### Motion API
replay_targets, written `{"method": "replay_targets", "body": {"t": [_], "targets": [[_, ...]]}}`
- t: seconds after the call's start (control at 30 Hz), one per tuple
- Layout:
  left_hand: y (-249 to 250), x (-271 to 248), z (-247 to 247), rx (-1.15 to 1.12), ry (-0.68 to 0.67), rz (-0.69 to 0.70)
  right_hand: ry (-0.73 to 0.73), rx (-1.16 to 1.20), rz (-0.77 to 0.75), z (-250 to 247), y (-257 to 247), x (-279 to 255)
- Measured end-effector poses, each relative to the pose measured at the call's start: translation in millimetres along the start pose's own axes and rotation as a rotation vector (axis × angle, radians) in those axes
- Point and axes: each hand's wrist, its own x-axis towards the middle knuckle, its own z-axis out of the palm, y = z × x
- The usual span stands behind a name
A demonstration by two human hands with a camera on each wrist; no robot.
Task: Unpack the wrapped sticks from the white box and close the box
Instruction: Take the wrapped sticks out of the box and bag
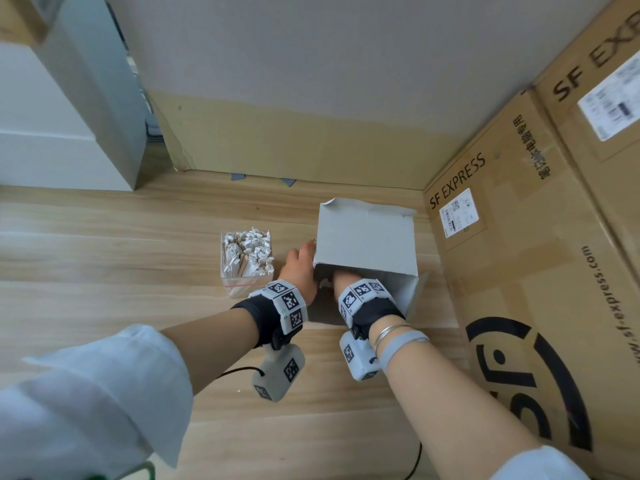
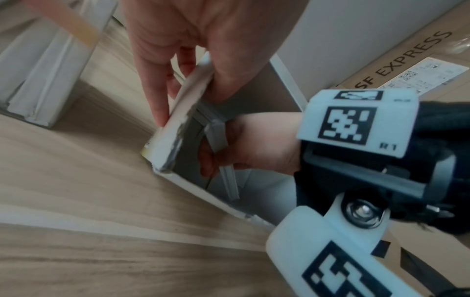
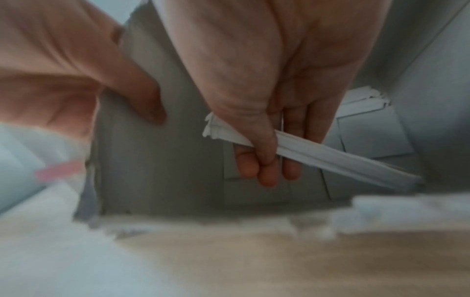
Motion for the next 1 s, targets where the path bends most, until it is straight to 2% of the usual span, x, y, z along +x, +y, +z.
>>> {"method": "replay_targets", "body": {"t": [0.03,0.07,0.1,0.17,0.23,0.37,0.5,0.6,0.7,0.77,0.8,0.9,1.0], "targets": [[2,0,-1,-0.015,0.021,-0.007,0.023,0.069,-0.068,0,3,5],[4,0,-2,-0.026,0.050,-0.015,-0.022,0.072,-0.125,-5,4,4],[6,0,-3,-0.028,0.081,-0.023,-0.042,0.070,-0.138,-10,6,3],[9,-1,-4,-0.008,0.121,-0.030,0.027,0.185,-0.105,-14,13,2],[10,0,-5,0.046,0.106,-0.036,0.103,0.271,-0.133,-12,20,-2],[4,3,-9,0.133,0.032,-0.040,0.153,0.408,-0.193,-10,25,1],[5,2,-19,0.143,0.052,-0.015,0.302,0.594,-0.230,-15,18,-5],[8,2,-36,0.097,0.134,0.064,0.409,0.689,-0.273,-24,7,-7],[-1,2,-56,0.148,0.298,0.135,0.492,0.819,-0.298,-37,-5,-12],[-12,0,-70,0.288,0.364,0.078,0.548,0.882,-0.351,-47,-15,-21],[-18,-1,-77,0.315,0.354,0.012,0.580,0.884,-0.376,-51,-20,-25],[-36,-1,-89,0.288,0.263,-0.139,0.668,0.867,-0.428,-63,-31,-32],[-49,2,-93,0.145,0.192,-0.168,0.750,0.872,-0.478,-70,-41,-36]]}}
